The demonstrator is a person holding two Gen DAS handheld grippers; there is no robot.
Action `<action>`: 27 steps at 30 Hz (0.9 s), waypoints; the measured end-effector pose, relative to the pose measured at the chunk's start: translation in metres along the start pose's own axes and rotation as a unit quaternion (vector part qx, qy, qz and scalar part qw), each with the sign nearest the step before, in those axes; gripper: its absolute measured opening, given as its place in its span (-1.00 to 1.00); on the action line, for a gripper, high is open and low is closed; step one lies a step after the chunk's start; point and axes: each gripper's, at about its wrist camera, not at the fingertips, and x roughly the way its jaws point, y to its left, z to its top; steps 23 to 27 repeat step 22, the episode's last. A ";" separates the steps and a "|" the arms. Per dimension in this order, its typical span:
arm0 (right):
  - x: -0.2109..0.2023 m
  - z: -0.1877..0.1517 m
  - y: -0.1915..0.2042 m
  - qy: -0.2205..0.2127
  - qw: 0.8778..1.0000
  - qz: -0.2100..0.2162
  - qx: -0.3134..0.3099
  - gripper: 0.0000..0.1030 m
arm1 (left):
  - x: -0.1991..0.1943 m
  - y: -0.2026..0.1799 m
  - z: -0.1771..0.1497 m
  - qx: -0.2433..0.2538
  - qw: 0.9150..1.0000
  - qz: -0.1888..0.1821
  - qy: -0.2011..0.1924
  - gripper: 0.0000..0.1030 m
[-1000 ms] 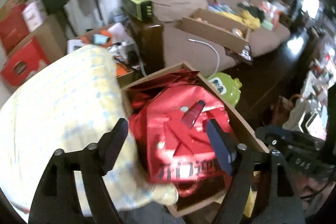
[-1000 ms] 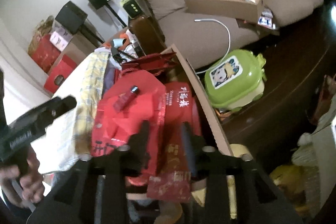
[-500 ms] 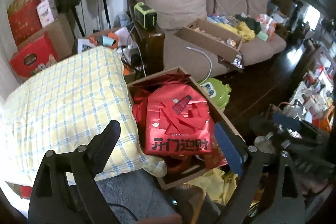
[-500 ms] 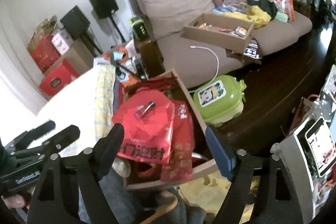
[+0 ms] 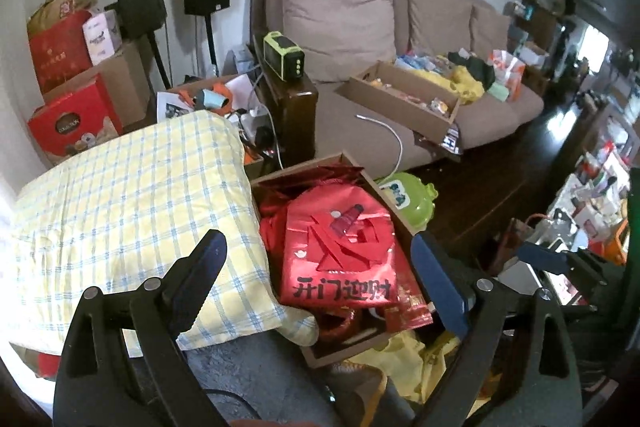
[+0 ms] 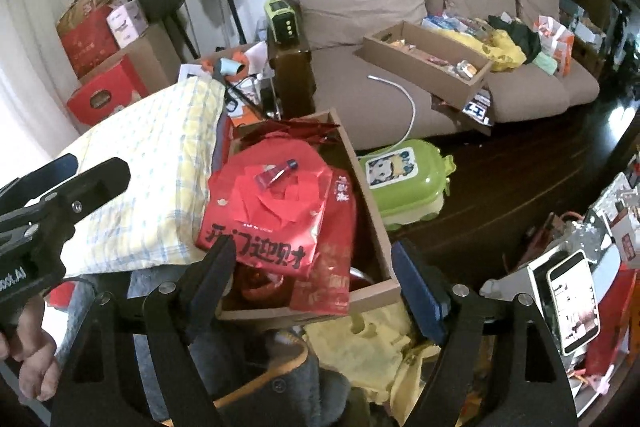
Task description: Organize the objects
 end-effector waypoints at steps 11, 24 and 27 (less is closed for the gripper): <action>-0.007 0.002 0.007 -0.012 1.000 0.008 -0.008 0.58 | 0.000 0.002 -0.001 0.006 1.000 0.000 0.002 0.80; -0.015 0.003 0.005 -0.027 1.000 0.004 -0.002 0.58 | 0.001 0.000 0.000 0.005 1.000 -0.002 0.003 0.80; -0.015 0.003 0.005 -0.027 1.000 0.004 -0.002 0.58 | 0.001 0.000 0.000 0.005 1.000 -0.002 0.003 0.80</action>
